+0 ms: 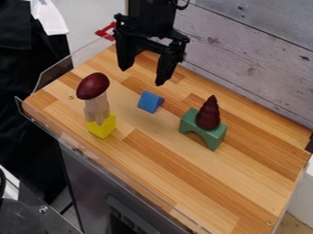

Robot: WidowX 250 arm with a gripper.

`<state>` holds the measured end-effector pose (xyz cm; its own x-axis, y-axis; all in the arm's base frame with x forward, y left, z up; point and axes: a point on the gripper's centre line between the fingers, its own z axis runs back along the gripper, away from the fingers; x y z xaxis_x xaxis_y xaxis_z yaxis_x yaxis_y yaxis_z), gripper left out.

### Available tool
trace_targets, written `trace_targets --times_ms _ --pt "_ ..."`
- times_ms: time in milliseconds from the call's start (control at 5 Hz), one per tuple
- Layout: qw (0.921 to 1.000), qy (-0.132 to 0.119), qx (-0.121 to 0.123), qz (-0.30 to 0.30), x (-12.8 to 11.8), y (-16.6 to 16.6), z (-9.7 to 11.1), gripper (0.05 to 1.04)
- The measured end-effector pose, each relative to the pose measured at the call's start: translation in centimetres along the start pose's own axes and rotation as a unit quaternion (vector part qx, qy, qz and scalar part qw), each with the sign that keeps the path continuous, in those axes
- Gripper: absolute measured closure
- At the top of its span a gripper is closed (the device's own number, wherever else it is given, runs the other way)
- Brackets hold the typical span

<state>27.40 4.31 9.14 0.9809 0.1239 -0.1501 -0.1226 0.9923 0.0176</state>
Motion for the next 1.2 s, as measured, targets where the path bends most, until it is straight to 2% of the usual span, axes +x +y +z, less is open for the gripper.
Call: trace_targets --times_ms 200,600,800,1000,1200 --pt "0.9999 0.016 0.0 -0.001 -0.2 -0.1 -0.8 0.083" --pt "0.9996 0.028 -0.006 -0.009 -0.5 0.6 -0.7 0.083" --pt "0.9995 0.029 -0.014 -0.004 -0.8 1.5 -0.4 0.083" --pt "0.9997 0.017 -0.015 -0.004 -1.4 2.5 0.9 0.083" --pt "0.9995 0.021 -0.022 0.009 -2.4 3.5 1.2 0.083"
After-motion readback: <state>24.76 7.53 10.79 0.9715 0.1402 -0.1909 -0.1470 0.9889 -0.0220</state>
